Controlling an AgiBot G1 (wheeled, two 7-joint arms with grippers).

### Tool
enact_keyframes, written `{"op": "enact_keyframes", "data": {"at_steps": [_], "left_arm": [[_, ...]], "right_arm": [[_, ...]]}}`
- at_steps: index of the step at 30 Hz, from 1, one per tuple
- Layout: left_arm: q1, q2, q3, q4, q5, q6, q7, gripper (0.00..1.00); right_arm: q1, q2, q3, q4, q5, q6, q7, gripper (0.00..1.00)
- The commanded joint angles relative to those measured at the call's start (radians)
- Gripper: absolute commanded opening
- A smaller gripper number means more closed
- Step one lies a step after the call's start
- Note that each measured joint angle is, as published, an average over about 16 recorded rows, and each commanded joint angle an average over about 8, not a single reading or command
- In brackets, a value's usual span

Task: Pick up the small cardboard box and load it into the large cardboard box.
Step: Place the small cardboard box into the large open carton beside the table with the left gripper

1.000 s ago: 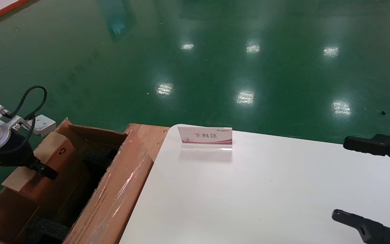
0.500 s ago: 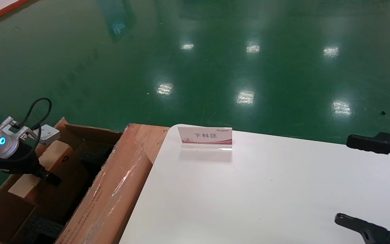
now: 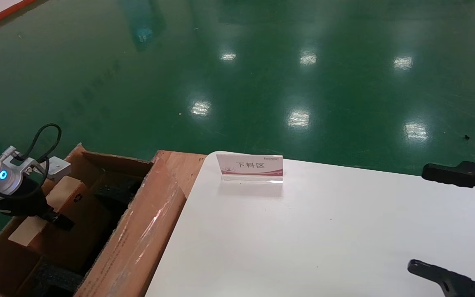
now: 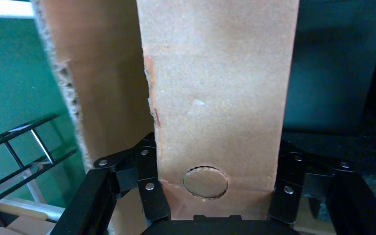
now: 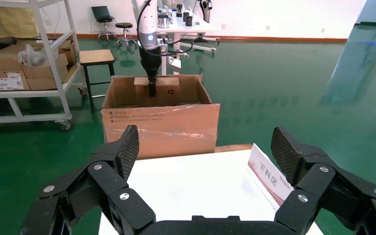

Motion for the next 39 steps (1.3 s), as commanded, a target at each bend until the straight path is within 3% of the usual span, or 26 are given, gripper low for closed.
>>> {"op": "enact_keyframes", "data": {"at_steps": [1,22,28,39], "left_arm": [[-0.001,0.0,0.0,-0.001,0.0,0.001,-0.001,1.0],[-0.025,-0.005,-0.006,-0.031,0.009,-0.005,0.01,1.0],[-0.121,-0.038,-0.042,-0.133,0.016,-0.033,0.075,1.0],[-0.317,-0.185,-0.134,-0.421,-0.001,-0.099,0.188,1.0]], "right_arm": [[0.0,0.0,0.0,0.0,0.0,0.0,0.0,1.0],[0.0,0.0,0.0,0.0,0.0,0.0,0.0,1.0],[0.0,0.0,0.0,-0.001,0.0,0.0,0.0,1.0],[0.001,0.0,-0.001,-0.001,0.001,0.0,-0.001,1.0]]}}
